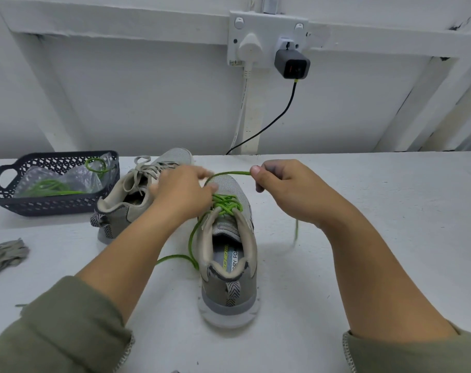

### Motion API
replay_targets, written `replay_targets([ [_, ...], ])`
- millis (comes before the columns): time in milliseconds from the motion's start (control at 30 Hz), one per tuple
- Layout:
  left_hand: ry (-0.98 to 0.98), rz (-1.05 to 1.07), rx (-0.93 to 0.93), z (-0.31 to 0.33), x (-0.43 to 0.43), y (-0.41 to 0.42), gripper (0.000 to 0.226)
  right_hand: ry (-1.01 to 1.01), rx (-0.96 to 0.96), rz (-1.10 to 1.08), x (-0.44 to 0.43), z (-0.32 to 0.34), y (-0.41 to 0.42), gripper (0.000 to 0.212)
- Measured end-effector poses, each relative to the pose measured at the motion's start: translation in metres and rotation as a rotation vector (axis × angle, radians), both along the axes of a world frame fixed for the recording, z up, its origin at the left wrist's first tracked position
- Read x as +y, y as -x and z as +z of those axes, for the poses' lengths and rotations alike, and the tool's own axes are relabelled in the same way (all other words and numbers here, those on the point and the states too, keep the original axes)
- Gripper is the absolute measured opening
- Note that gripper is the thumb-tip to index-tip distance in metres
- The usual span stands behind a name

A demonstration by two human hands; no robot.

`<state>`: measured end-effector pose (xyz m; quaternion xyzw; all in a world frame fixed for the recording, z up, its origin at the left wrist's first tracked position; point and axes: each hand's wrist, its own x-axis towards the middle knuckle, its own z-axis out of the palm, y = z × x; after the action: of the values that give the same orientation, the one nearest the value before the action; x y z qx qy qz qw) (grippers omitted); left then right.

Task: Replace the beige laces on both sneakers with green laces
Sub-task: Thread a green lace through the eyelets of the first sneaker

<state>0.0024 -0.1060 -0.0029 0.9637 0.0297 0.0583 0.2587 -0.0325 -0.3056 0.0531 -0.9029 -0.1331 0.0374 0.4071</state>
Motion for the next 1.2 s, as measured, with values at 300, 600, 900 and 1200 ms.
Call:
replay_targets([
  [300,0.236,-0.149,0.090,0.000,0.008,-0.012,0.014,-0.328,-0.090,0.126,0.005,-0.002,-0.002,0.037],
  [600,0.425,-0.078,0.084,-0.009,0.015,-0.009,0.013,-0.487,-0.061,0.305,0.019,-0.007,-0.001,0.043],
  [900,0.357,0.033,0.017,-0.011,0.013,0.007,0.020,-0.210,-0.326,0.217,0.024,-0.002,0.001,0.033],
  [1200,0.503,0.027,0.069,-0.006,0.012,0.087,0.019,0.079,-0.330,-0.044,0.014,-0.034,0.000,0.019],
])
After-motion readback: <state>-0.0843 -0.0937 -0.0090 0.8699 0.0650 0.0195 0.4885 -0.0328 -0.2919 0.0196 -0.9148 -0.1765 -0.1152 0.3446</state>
